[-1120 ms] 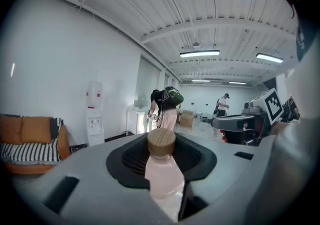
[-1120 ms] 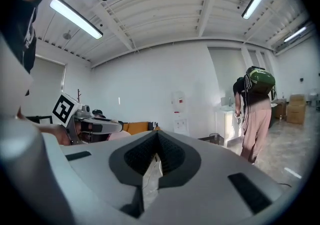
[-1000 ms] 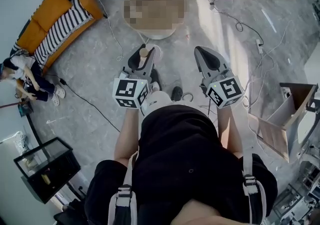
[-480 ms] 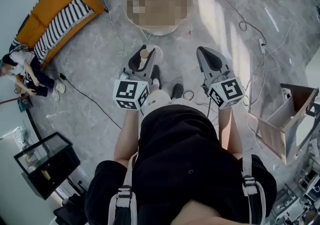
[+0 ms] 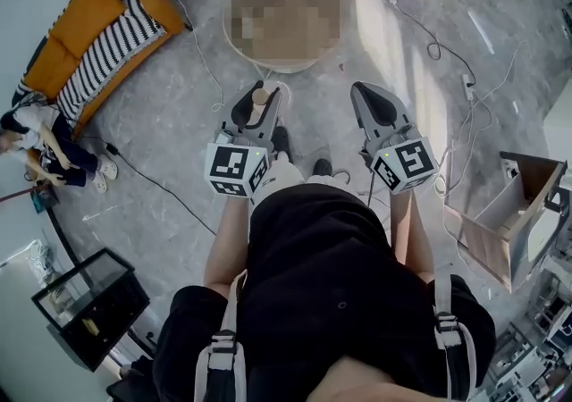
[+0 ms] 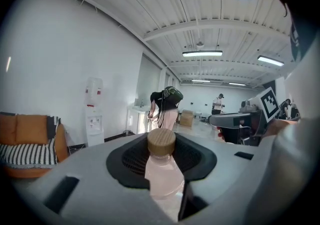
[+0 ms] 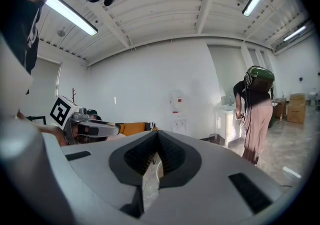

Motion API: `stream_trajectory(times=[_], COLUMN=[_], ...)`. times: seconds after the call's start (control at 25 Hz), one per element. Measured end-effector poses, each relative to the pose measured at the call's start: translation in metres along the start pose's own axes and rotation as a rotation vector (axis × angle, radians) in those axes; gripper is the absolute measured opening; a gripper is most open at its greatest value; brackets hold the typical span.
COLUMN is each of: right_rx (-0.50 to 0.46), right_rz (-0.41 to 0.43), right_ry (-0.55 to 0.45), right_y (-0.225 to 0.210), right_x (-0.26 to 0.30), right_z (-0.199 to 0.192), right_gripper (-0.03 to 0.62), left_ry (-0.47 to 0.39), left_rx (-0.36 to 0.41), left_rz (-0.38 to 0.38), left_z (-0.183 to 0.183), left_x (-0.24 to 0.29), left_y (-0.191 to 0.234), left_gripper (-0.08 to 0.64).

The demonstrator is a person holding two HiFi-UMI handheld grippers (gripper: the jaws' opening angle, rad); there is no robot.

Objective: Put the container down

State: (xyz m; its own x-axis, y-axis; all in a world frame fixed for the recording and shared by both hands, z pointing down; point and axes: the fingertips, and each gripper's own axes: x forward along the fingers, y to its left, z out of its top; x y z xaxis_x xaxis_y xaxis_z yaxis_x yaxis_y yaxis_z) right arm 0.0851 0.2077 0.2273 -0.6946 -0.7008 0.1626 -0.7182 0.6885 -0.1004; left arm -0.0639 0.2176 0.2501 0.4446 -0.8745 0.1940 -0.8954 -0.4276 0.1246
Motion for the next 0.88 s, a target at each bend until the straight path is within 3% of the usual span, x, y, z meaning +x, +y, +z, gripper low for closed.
stream_trajectory(times=[0.88], right_rx=[0.026], right_rz=[-0.118], right_ry=[0.007], right_y=[0.002], right_x=[0.112], right_z=[0.014], right_gripper=[0.003], left_ry=[0.034], left_rx=[0.030], left_rz=[-0.165], left_z=[0.015], left_x=[0.068], left_y=[0.109], left_gripper=[0.140])
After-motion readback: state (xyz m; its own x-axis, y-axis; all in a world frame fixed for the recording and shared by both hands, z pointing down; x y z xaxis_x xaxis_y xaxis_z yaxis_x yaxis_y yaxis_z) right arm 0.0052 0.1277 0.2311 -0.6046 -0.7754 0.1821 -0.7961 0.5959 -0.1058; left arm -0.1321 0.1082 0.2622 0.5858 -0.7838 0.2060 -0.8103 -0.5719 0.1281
